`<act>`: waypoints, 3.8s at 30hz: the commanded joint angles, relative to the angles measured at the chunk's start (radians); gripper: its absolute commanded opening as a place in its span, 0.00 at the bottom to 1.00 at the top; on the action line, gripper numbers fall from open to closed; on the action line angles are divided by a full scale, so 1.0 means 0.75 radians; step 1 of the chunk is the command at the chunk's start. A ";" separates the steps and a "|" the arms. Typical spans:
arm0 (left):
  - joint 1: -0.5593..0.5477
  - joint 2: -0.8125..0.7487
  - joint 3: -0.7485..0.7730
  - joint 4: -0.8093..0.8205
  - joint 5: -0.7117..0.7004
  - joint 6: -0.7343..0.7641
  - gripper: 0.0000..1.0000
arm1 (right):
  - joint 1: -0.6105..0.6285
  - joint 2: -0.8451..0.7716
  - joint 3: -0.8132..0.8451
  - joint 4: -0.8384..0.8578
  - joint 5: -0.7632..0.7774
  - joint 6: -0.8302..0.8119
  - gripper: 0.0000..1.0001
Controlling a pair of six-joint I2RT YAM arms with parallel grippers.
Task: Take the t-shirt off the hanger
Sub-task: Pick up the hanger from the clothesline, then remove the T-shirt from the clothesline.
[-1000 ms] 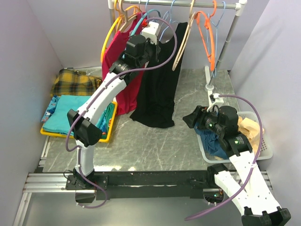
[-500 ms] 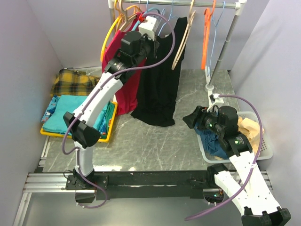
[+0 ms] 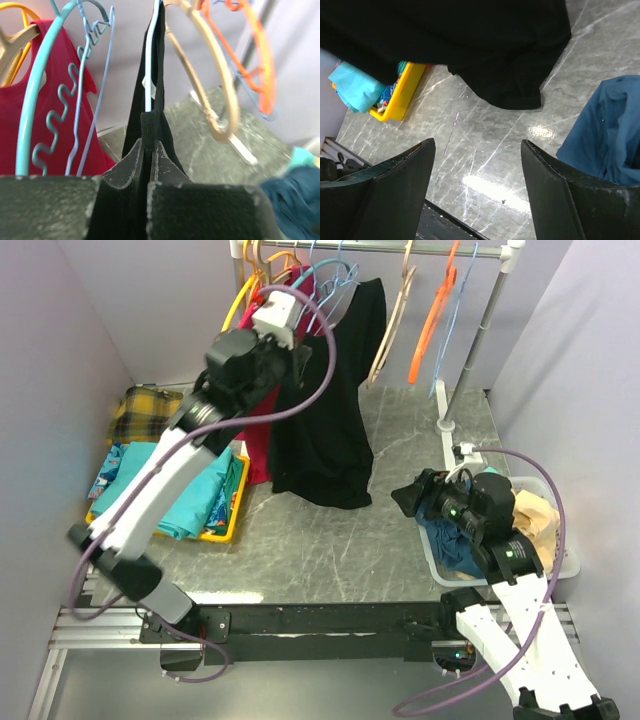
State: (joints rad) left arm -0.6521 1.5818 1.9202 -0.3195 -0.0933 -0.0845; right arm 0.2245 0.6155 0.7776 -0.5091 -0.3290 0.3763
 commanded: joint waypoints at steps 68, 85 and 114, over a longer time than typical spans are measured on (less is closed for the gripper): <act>-0.131 -1.338 -1.280 -0.339 0.912 0.023 0.01 | 0.985 0.378 0.405 0.151 0.115 -0.485 0.09; -0.131 -1.659 -1.302 -0.443 -0.004 -0.139 0.79 | 0.993 0.208 0.466 -0.027 0.289 -0.596 0.00; -0.131 -1.315 -1.413 -0.277 -0.474 -0.450 0.01 | 0.995 0.137 0.510 -0.068 0.267 -0.616 0.00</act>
State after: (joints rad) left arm -0.7498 0.5896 0.7963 -0.4801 -0.2276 -0.3576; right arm 0.9745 0.7536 1.1713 -0.6075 -0.1463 -0.0975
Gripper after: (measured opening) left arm 0.022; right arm 0.085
